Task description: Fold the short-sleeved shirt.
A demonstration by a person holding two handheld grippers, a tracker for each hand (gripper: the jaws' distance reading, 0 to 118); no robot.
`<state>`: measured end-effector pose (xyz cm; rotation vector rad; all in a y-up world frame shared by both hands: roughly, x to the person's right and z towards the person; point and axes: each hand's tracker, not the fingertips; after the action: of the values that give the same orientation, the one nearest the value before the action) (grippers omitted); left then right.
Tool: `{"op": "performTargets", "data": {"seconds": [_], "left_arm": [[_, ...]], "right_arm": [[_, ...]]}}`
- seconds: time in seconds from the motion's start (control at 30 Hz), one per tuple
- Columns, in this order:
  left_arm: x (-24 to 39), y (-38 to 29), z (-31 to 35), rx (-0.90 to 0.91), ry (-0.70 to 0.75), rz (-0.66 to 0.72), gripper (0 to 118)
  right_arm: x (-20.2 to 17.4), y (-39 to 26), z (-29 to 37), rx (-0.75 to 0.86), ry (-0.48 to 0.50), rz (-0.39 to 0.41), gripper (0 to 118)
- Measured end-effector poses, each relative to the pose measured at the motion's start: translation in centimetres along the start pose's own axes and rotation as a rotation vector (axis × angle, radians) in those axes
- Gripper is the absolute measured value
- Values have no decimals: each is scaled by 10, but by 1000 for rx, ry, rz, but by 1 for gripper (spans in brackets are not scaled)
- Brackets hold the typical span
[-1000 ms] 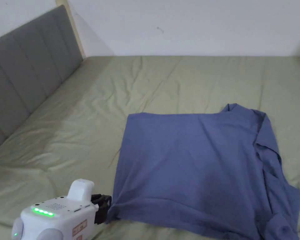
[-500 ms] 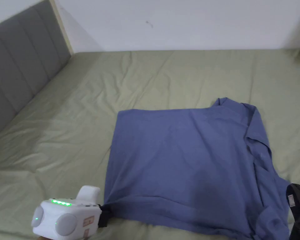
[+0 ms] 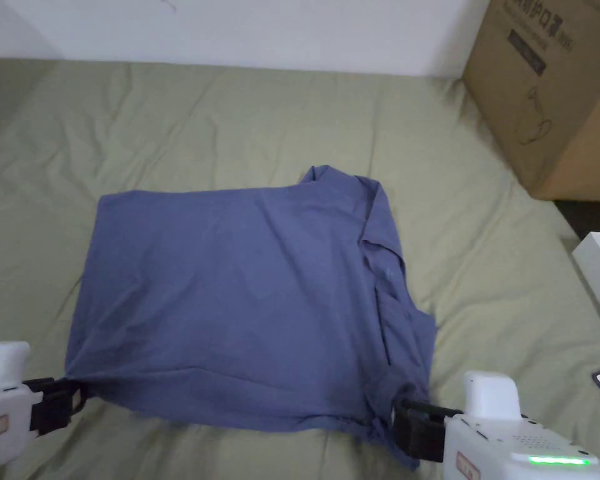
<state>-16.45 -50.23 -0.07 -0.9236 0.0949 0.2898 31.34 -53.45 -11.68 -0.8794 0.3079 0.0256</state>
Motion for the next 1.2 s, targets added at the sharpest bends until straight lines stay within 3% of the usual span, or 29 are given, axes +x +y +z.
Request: {"op": "performTargets", "data": {"seconds": [0.17,0.23,0.27,0.3,0.33,0.37,0.4,0.43,0.5,0.63,0.87,0.93,1.1,1.2], "left_arm": [[3,2,7,3,-12,-6,8],[3,1,7,15,12,-18,8],[3,1,7,13,18,-20,8],[2,1,8,10,12,-17,8],[0,1,7,9,4,-2,8],[0,1,7,9,-1,4,8],[0,0,8,7,0,3,8],[0,0,8,6,4,-1,8],[-3,0,6,4,1,2,8],[-5,1,4,9,-7,21,8],[-9,11,17,45,-51,74,8],[-13,16,24,62,-89,120,8],[-19,21,39,104,-102,150,8],[-18,23,42,111,-132,174,8]], "right_arm": [[-25,-28,-18,-124,-5,96,115],[-25,-32,-27,-134,3,92,111],[-27,-34,-29,-138,3,85,96],[-25,-34,-30,-141,9,79,71],[-24,-34,-29,-133,10,74,71],[-23,-33,-29,-109,-24,67,60],[-26,-31,-26,-87,-64,57,29],[-22,-30,-27,-81,-61,37,15],[-13,-22,-29,-125,24,-45,10],[-12,-13,-24,-86,-2,-19,6],[3,14,4,-28,43,-82,5],[7,28,17,11,56,-130,5],[24,47,42,74,78,-363,5],[25,45,41,56,83,-378,5]]}}
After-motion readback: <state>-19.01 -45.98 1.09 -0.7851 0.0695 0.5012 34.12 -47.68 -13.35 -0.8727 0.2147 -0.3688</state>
